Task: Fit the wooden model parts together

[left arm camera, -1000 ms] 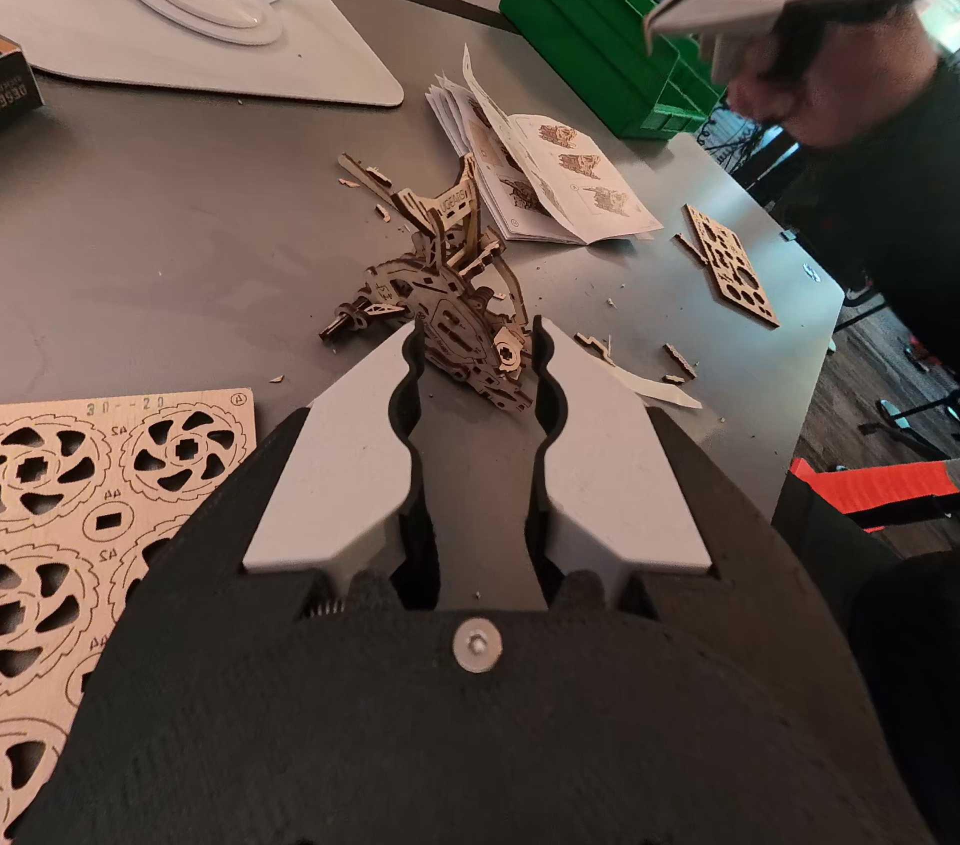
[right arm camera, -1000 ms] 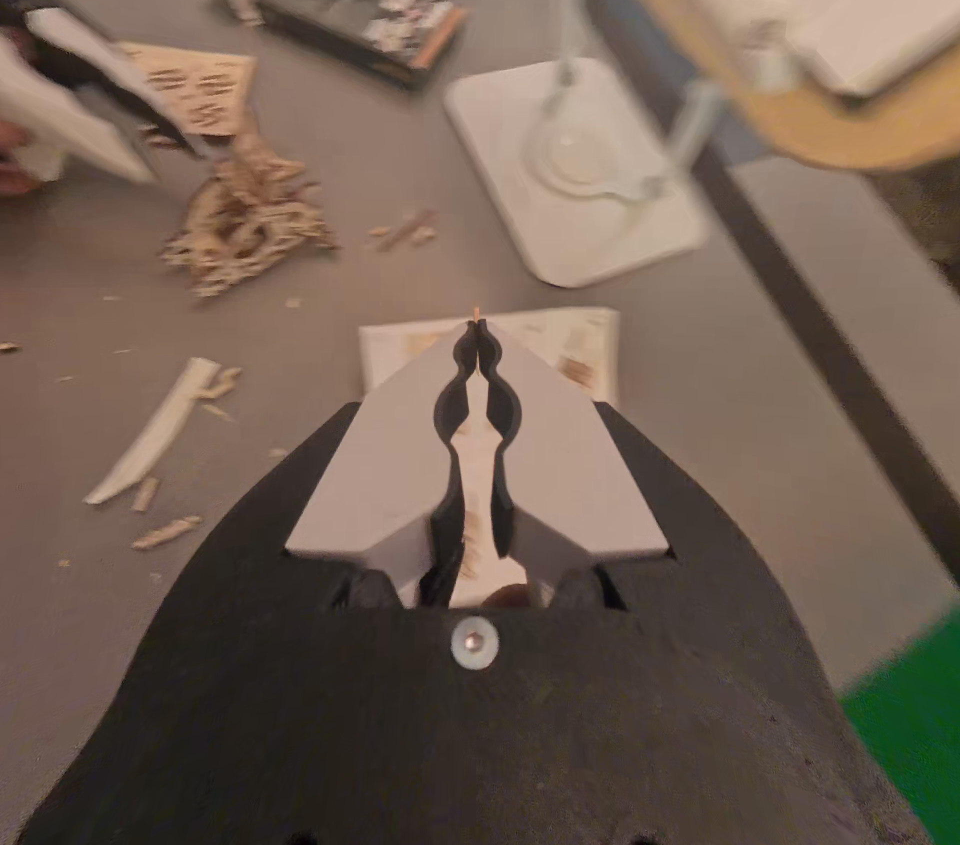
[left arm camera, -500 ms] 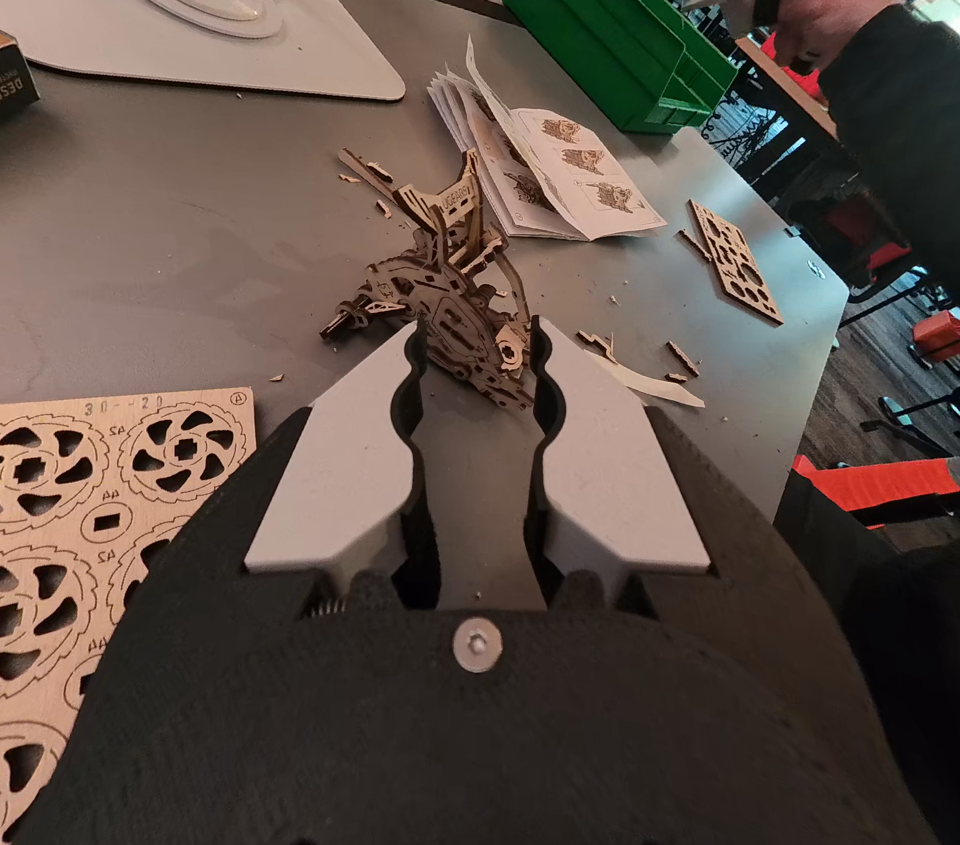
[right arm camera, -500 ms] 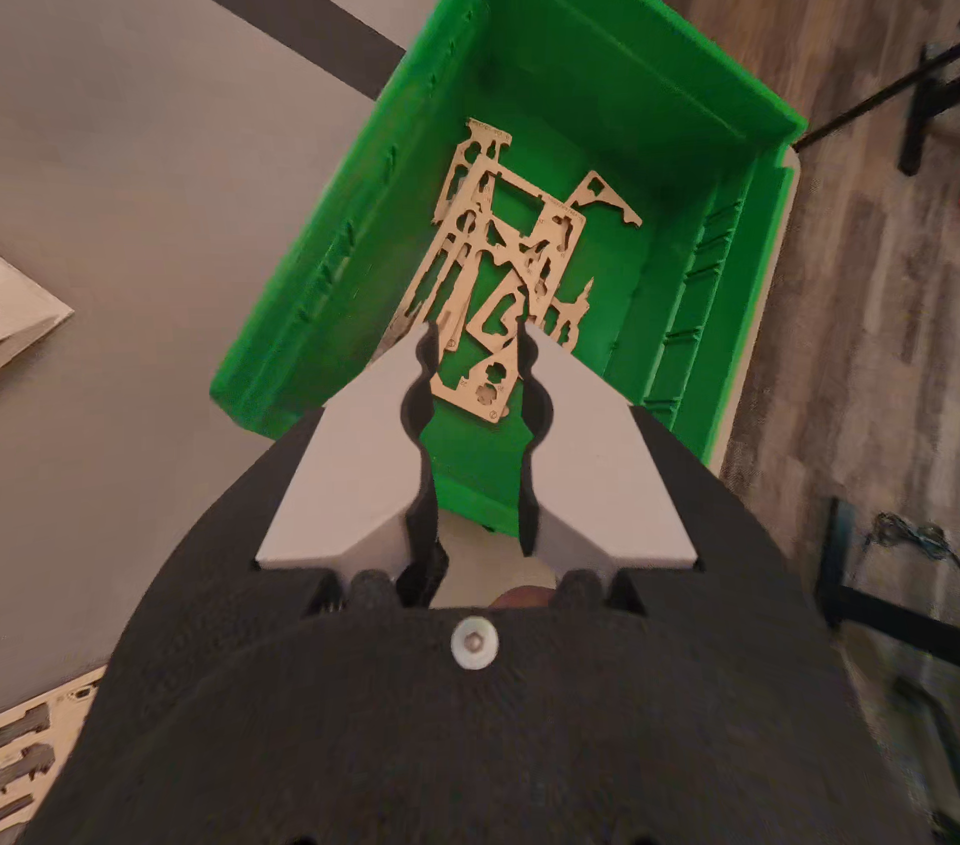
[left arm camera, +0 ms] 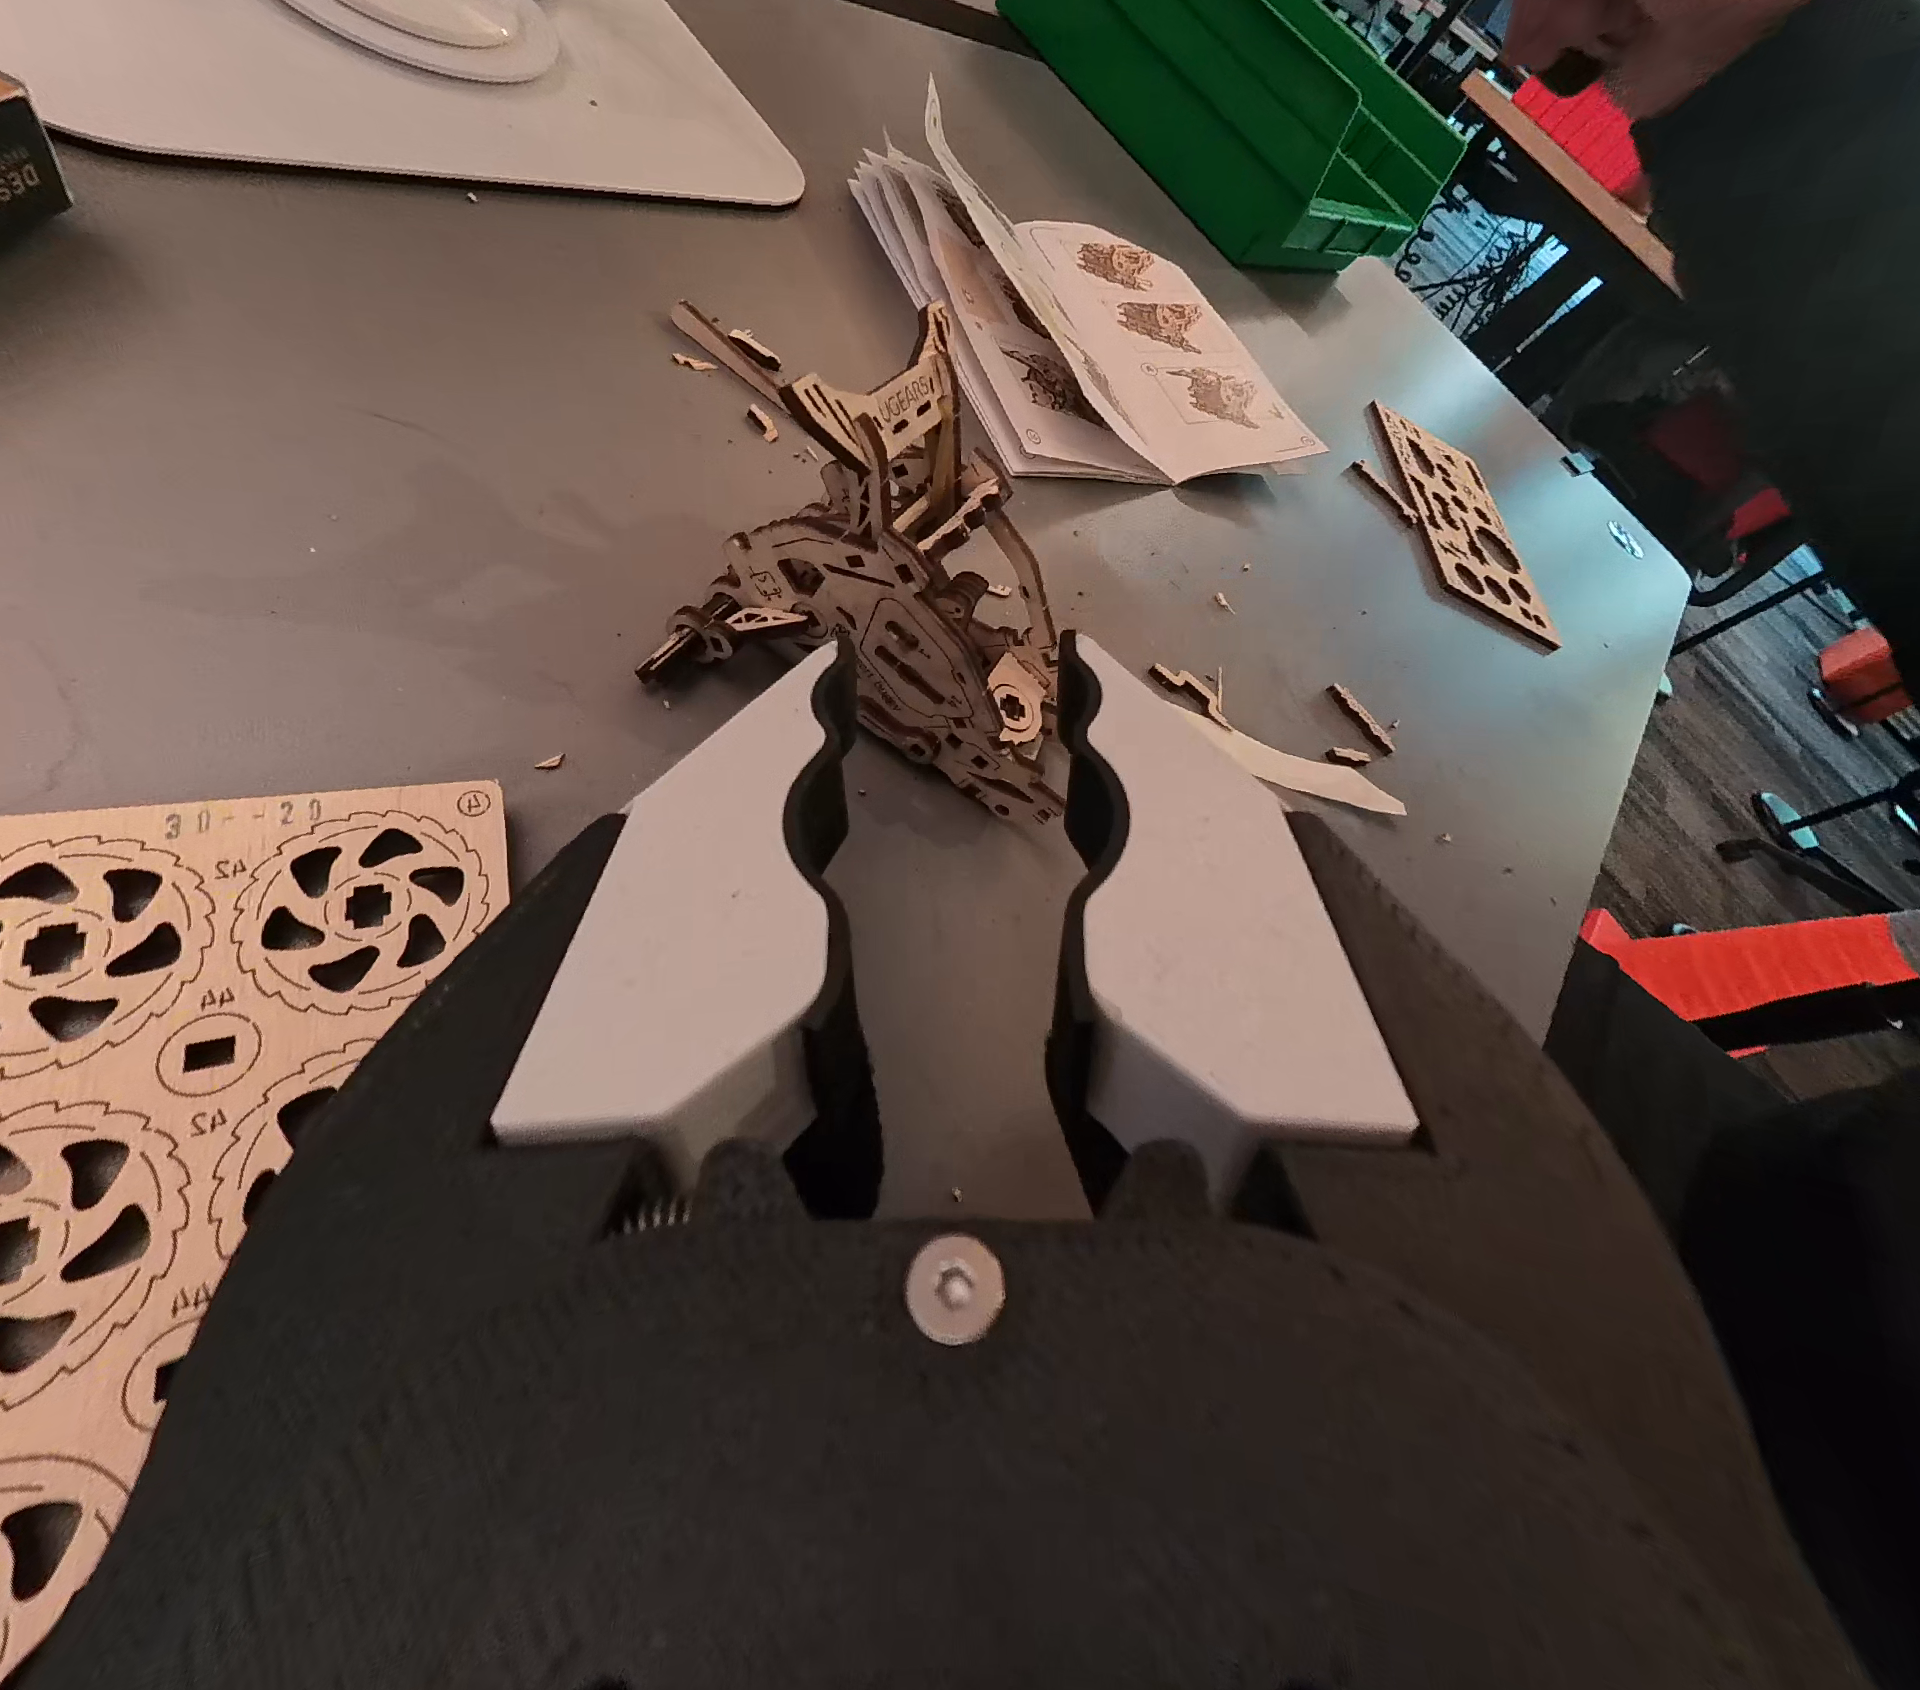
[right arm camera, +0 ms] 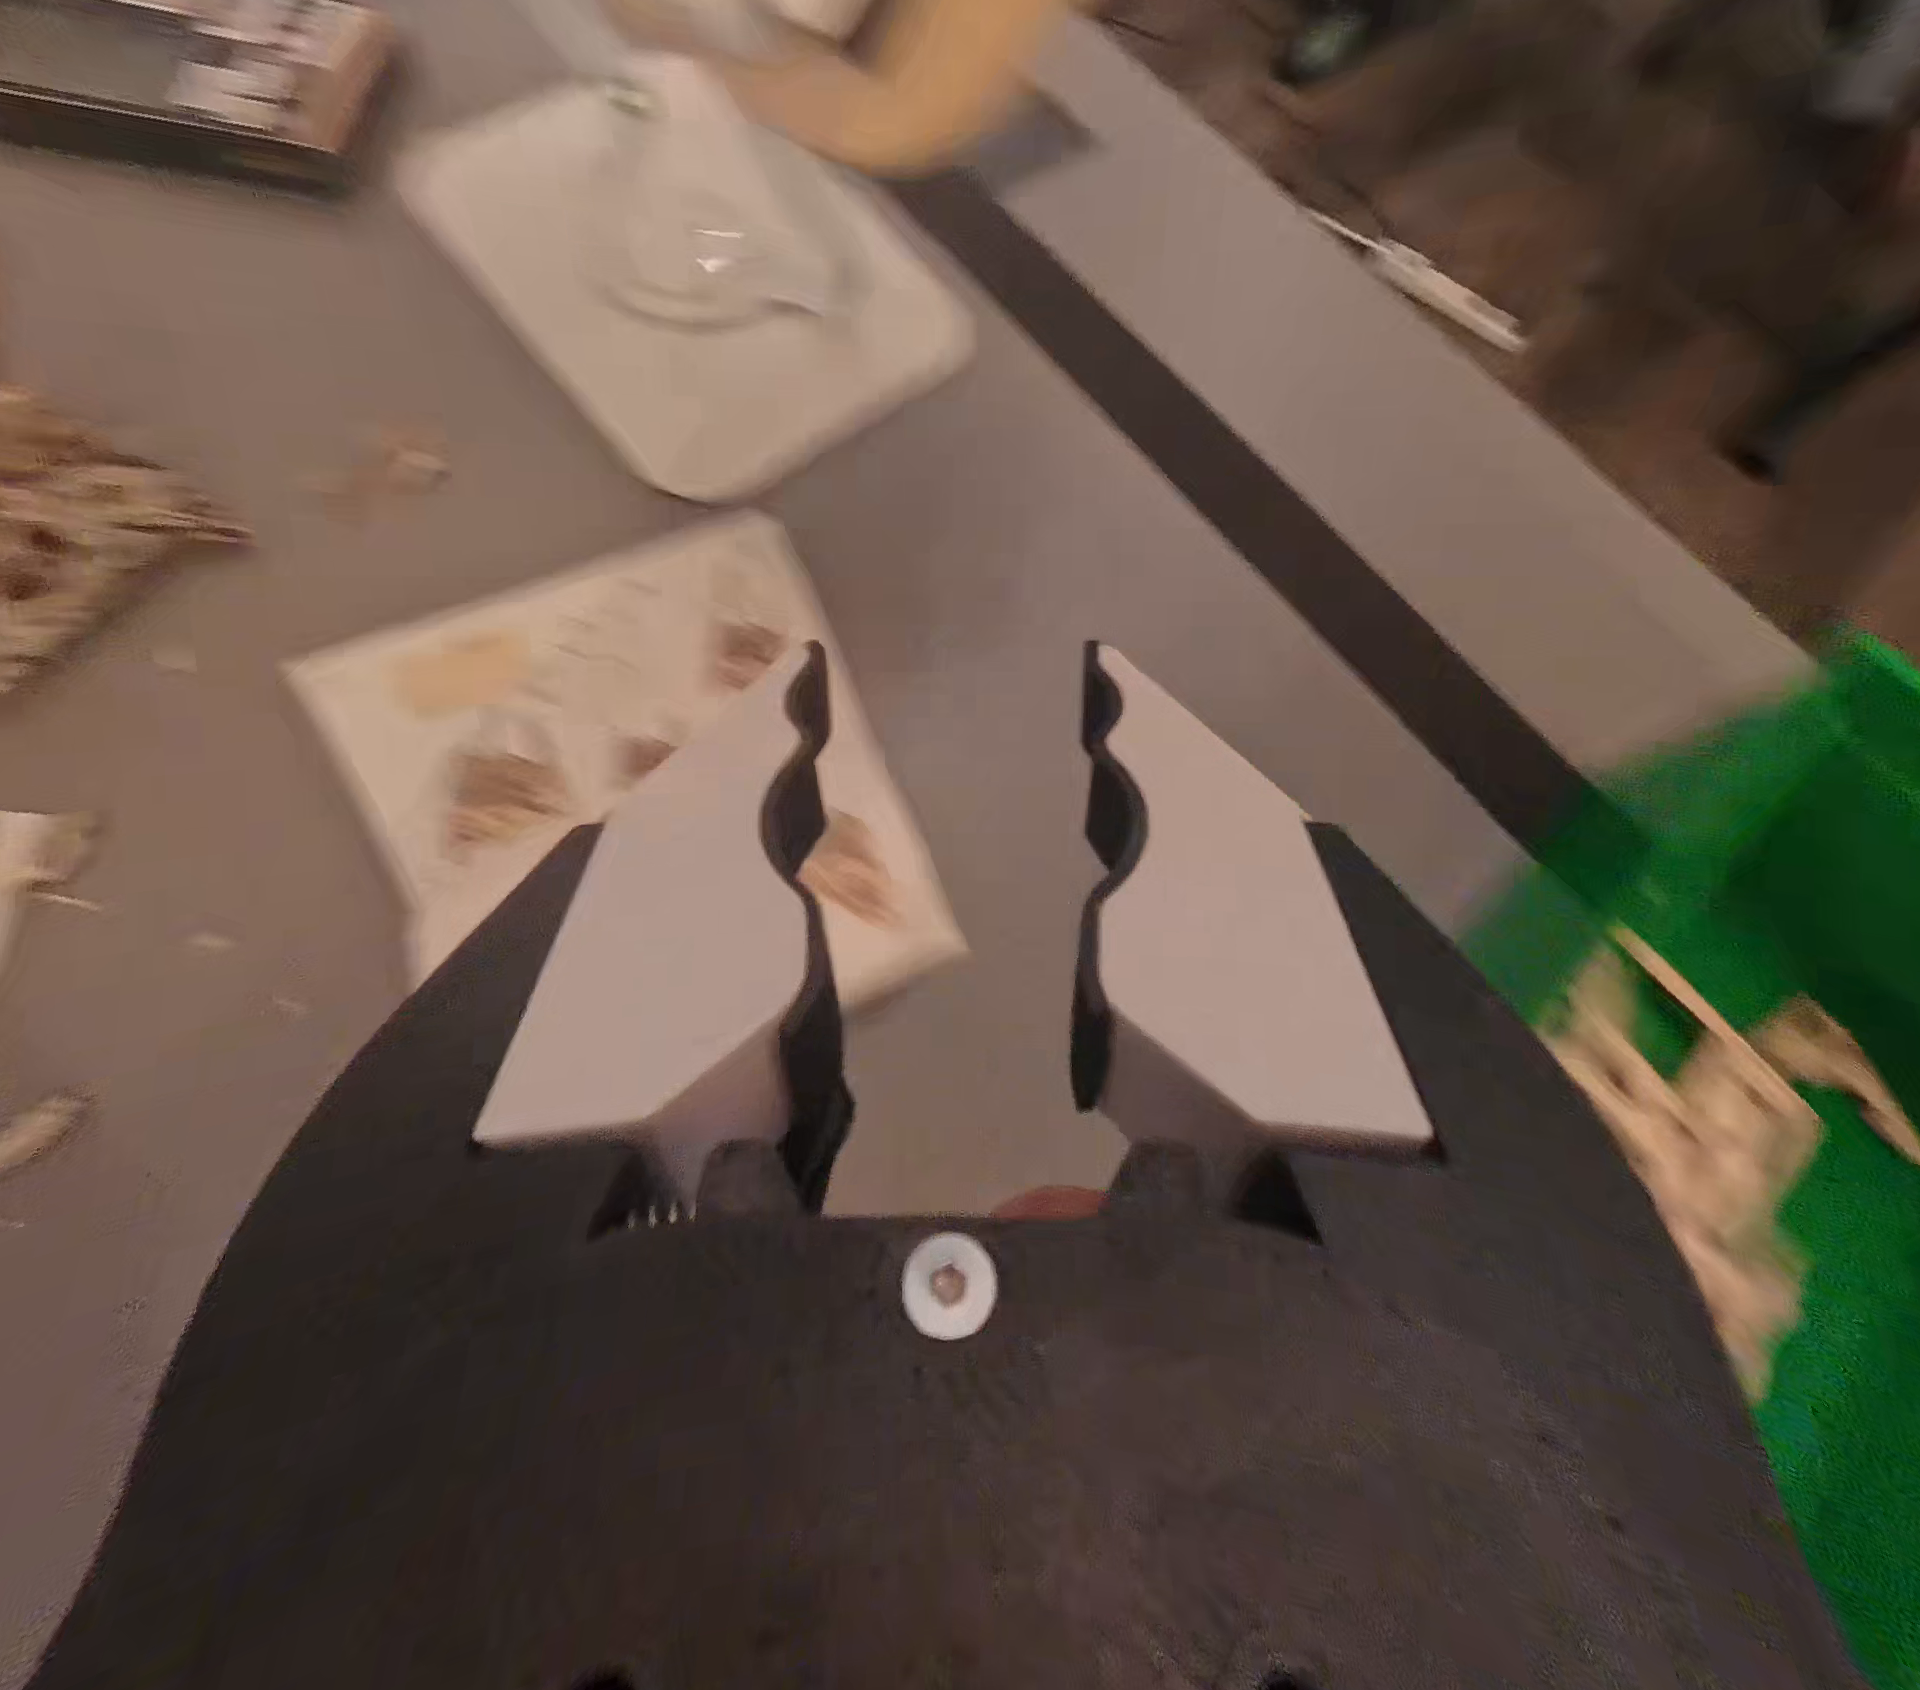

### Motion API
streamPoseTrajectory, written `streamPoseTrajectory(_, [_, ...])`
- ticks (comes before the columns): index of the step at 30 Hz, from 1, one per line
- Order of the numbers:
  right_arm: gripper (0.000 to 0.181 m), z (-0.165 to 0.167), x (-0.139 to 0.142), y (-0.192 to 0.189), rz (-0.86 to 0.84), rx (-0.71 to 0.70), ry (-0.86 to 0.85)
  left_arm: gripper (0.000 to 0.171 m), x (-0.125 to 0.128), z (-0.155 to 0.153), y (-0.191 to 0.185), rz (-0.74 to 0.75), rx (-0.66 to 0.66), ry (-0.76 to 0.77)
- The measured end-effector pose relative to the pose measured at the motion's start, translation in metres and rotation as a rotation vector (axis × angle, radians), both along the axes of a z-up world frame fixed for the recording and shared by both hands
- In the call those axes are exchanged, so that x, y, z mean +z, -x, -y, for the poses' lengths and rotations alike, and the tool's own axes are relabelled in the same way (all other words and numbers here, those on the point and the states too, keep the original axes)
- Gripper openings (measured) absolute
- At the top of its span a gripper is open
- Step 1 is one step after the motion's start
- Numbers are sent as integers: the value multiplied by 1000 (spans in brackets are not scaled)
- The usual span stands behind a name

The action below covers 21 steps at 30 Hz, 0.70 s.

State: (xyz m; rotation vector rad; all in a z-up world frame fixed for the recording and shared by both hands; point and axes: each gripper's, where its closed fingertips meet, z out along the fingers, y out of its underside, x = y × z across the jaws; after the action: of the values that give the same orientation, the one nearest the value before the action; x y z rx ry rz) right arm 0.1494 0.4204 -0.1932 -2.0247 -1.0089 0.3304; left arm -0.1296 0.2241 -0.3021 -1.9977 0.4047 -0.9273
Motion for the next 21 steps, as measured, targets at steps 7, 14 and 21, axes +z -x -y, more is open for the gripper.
streamPoseTrajectory(7, [55,72,-106,210,-12,247,270,35,5,0,2,19,7,-26])
streamPoseTrajectory(14, [22,65,-160,239,114,192,247,35,7,1,2,34,2,-35])
streamPoseTrajectory(21, [7,68,-154,236,57,206,271,35,8,1,2,40,0,-36])
